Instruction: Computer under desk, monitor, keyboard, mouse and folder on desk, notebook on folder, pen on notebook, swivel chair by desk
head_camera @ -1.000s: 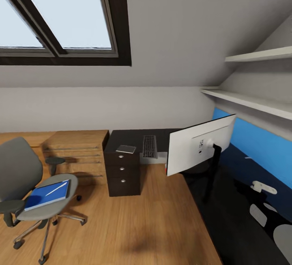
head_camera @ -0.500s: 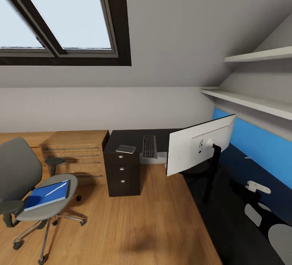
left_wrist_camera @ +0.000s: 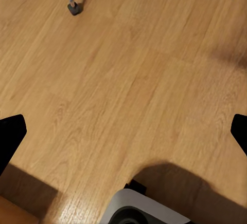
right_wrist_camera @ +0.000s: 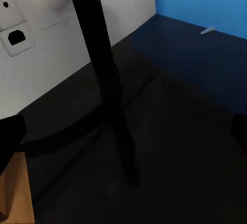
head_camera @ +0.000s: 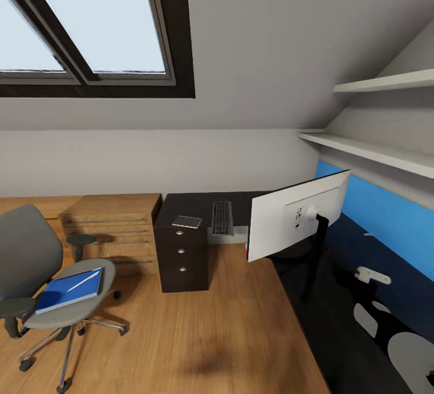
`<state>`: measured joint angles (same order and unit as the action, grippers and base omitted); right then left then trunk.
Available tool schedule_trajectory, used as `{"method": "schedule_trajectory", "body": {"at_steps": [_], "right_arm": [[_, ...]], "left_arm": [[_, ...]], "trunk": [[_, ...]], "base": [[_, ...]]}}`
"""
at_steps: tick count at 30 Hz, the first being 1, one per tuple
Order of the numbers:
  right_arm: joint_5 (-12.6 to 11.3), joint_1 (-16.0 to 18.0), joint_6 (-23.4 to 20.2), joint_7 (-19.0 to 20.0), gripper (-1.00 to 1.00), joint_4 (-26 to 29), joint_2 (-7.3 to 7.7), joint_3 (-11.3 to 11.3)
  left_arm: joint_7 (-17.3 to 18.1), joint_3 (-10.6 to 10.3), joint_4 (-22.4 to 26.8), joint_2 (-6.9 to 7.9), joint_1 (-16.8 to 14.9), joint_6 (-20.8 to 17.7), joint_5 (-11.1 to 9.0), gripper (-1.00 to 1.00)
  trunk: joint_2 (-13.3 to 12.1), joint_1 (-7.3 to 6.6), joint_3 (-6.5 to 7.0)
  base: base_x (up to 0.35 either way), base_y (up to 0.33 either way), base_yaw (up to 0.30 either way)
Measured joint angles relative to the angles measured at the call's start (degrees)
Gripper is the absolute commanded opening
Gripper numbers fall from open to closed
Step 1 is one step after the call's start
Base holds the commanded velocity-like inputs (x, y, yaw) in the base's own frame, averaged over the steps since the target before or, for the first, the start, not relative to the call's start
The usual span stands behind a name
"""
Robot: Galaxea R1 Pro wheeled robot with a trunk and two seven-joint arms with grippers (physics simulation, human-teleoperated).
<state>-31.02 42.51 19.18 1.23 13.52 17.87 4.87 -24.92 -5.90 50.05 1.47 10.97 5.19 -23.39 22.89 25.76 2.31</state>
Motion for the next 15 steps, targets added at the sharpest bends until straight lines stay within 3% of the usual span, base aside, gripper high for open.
{"method": "schedule_trajectory", "body": {"at_steps": [7, 8, 11, 13, 15], "right_arm": [[0.17, 0.00, 1.07, 0.04, 1.00, -0.25, -0.07, -0.08], [0.25, -0.01, 4.32, 0.08, 1.00, -2.38, -0.04, 0.00], [0.89, 0.00, 6.62, 0.11, 1.00, -3.71, -0.05, 0.13], [1.66, 0.00, 7.19, 0.12, 1.00, -4.05, -0.05, 0.16], [4.93, 0.00, 7.92, 0.08, 1.00, -4.60, -0.02, 0.13]], "left_arm": [[0.00, 0.00, 0.00, -0.03, 0.00, 0.00, 0.00, 1.00], [0.00, 0.00, 0.00, -0.01, 0.00, 0.00, 0.00, 1.00], [0.00, 0.00, 0.00, -0.03, 0.00, 0.00, 0.00, 1.00], [0.00, 0.00, 0.00, -0.01, 0.00, 0.00, 0.00, 1.00], [0.00, 0.00, 0.00, -0.02, 0.00, 0.00, 0.00, 1.00]], "trunk": [[0.00, 0.00, 0.00], [0.00, 0.00, 0.00], [0.00, -0.01, 0.00], [0.01, -0.01, 0.00], [0.01, -0.03, 0.00]], "base": [[0.000, 0.000, 0.000], [0.000, 0.000, 0.000], [0.050, 0.000, 0.000], [0.150, 0.000, 0.000], [0.258, 0.000, 0.000]]}}
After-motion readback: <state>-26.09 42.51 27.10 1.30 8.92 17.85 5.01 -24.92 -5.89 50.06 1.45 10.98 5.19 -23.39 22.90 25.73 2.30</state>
